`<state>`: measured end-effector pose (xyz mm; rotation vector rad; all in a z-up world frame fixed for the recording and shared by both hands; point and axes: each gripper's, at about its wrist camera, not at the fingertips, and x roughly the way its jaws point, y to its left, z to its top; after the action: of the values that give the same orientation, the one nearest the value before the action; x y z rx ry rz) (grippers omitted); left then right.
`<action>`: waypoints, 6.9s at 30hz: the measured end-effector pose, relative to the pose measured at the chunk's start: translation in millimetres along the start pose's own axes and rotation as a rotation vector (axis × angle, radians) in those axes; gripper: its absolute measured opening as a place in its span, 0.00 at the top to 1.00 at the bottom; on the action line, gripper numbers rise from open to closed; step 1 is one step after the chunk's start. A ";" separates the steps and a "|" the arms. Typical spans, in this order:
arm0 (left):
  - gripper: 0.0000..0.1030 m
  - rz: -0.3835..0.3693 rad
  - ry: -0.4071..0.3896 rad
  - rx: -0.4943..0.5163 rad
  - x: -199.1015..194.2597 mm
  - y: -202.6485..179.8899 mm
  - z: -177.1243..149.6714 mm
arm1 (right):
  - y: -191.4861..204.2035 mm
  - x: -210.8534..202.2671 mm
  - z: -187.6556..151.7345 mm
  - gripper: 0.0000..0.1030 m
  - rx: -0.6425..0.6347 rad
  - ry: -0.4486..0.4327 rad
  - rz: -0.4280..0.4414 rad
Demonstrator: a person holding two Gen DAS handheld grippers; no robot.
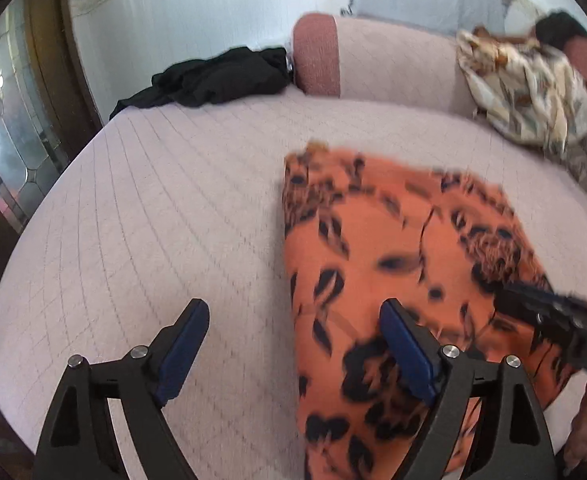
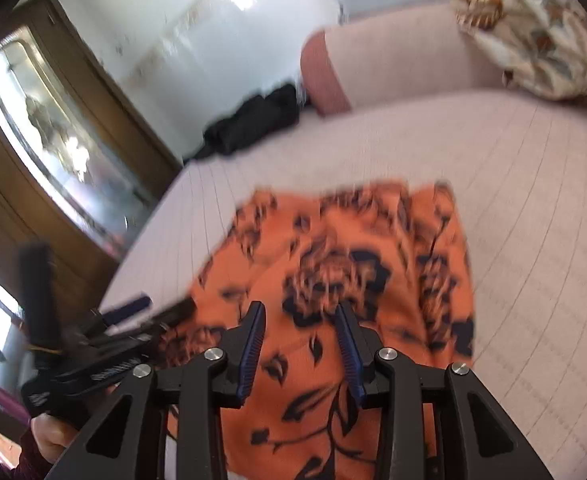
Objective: Fold small clothes
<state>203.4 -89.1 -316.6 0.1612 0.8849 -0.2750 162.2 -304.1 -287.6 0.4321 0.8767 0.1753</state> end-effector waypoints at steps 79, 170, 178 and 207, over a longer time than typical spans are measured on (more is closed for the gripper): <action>0.00 0.185 -0.485 -0.113 -301.3 27.0 -17.6 | 163.3 -236.9 -73.0 0.35 -0.215 -0.507 -0.348; 0.00 0.135 -0.430 -0.145 -265.8 52.8 -22.2 | 164.8 -199.3 -72.2 0.35 -0.223 -0.429 -0.363; 0.00 0.128 -0.419 -0.139 -257.0 54.1 -21.0 | 163.6 -192.3 -69.8 0.35 -0.222 -0.425 -0.372; 0.00 0.137 -0.396 -0.159 -244.4 58.0 -15.5 | 163.5 -180.0 -58.1 0.35 -0.231 -0.430 -0.372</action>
<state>62.5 11.6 -134.0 0.0170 0.4965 -0.1020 7.8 -197.9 -122.2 0.0781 0.4921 -0.1552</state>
